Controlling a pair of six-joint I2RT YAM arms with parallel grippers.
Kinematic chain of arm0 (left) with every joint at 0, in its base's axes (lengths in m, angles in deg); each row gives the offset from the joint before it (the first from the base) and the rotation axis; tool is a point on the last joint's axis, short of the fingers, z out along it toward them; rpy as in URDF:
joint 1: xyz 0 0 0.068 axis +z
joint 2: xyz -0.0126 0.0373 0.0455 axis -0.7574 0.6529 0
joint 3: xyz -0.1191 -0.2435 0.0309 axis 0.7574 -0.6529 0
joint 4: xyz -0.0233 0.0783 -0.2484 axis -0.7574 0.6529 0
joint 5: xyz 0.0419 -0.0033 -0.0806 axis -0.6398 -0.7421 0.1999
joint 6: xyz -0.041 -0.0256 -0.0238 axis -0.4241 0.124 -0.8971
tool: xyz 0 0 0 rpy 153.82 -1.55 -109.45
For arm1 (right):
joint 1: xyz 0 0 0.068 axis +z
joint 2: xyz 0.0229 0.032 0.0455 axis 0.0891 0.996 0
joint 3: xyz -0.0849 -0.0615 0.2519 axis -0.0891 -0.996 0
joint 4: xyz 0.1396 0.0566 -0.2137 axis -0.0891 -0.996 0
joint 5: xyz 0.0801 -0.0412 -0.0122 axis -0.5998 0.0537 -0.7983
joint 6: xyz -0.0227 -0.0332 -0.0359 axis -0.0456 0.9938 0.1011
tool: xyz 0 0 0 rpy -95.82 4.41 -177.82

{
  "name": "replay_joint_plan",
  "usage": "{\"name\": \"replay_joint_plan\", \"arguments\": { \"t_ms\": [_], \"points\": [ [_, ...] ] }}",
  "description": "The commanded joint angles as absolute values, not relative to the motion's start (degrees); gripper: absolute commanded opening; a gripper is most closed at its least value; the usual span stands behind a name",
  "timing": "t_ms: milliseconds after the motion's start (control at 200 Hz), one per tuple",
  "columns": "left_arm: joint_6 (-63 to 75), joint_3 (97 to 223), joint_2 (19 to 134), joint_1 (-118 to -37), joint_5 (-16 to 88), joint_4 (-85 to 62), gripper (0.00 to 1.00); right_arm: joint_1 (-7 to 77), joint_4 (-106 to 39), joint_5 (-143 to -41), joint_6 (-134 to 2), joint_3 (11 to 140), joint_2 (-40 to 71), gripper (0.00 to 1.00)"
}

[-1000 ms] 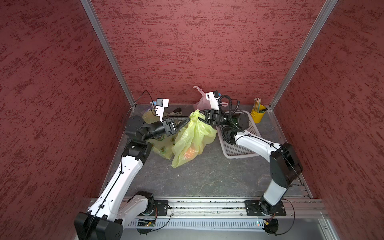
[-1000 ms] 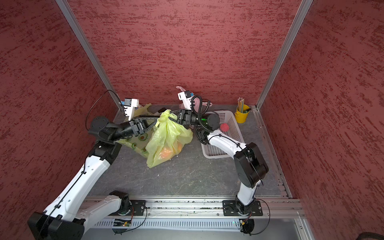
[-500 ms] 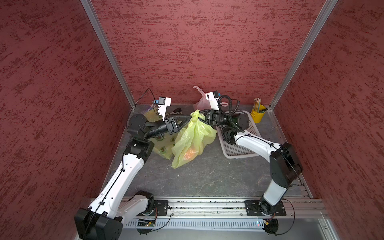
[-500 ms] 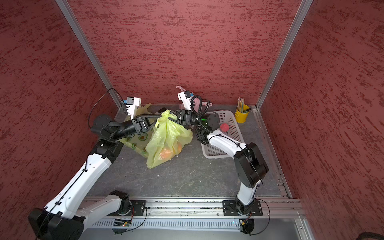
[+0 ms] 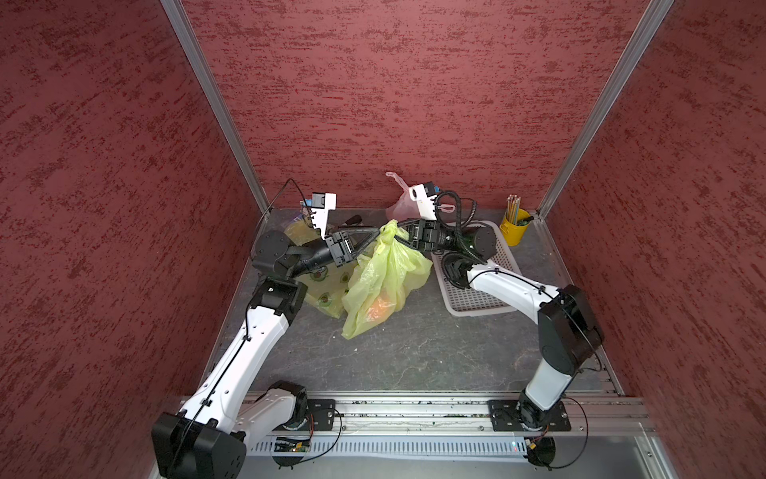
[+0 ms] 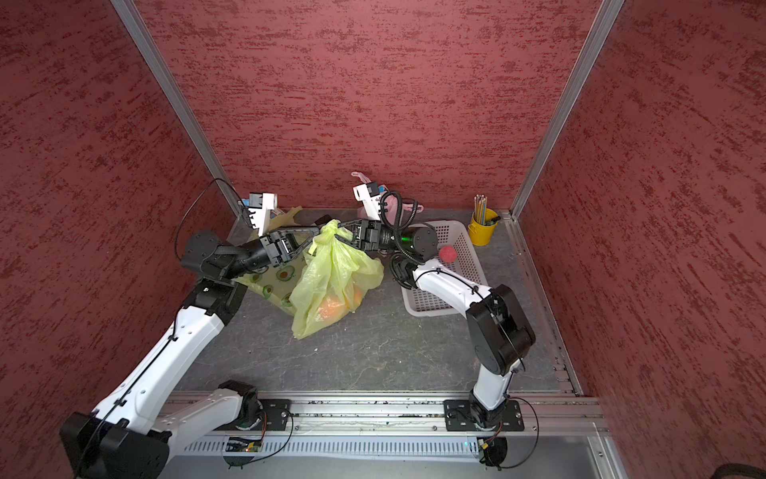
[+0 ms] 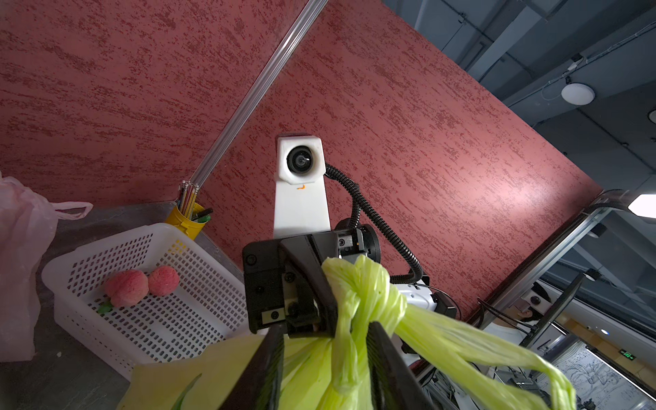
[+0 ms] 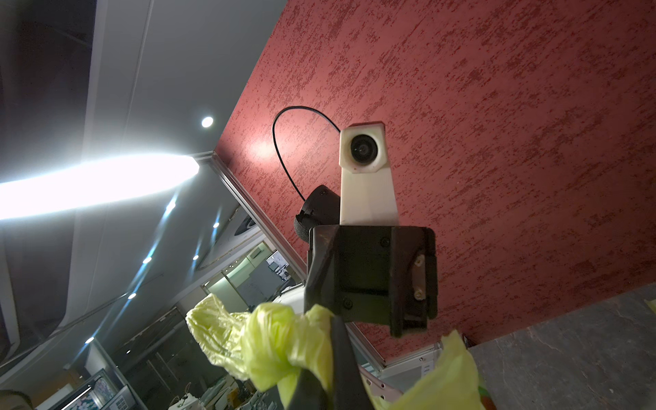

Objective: Place the peach into a plastic bag & tie a knot
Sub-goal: Tie the plastic bag at the center of the board.

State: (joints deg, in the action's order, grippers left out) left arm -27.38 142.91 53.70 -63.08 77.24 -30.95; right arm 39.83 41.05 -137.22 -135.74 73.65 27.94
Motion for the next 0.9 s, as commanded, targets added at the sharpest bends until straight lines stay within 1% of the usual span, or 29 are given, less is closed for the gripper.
{"name": "replay_joint_plan", "arguments": {
  "t_ms": [0, 125, 301, 406, 501, 651, 806, 897],
  "points": [
    [-27.26, 142.93, 53.78, -63.36, 77.02, -31.45, 0.39, 40.31, 43.45, -137.65, -136.59, 74.74, 27.45, 0.00],
    [-24.94, 143.92, 54.15, -64.50, 77.25, -28.21, 0.39, 40.38, 43.46, -137.56, -136.58, 74.85, 27.59, 0.00],
    [-24.08, 144.60, 54.85, -66.01, 77.35, -28.14, 0.39, 40.36, 43.30, -137.57, -136.47, 74.89, 27.64, 0.00],
    [-23.99, 144.98, 55.21, -66.18, 77.07, -28.02, 0.35, 40.44, 43.10, -137.73, -136.35, 74.89, 27.62, 0.00],
    [-23.82, 145.15, 55.17, -66.20, 77.03, -28.08, 0.34, 40.44, 42.47, -137.89, -135.81, 74.62, 27.26, 0.00],
    [-23.51, 144.59, 54.70, -66.21, 77.34, -28.26, 0.22, 40.46, 41.59, -138.00, -135.03, 74.41, 26.92, 0.00],
    [-22.37, 144.28, 54.20, -66.25, 78.21, -27.92, 0.00, 40.45, 41.41, -138.88, -135.07, 74.74, 27.22, 0.00],
    [-20.28, 143.79, 53.28, -66.09, 78.67, -26.55, 0.00, 40.49, 41.22, -141.03, -135.41, 75.20, 27.44, 0.00]
  ]
}}
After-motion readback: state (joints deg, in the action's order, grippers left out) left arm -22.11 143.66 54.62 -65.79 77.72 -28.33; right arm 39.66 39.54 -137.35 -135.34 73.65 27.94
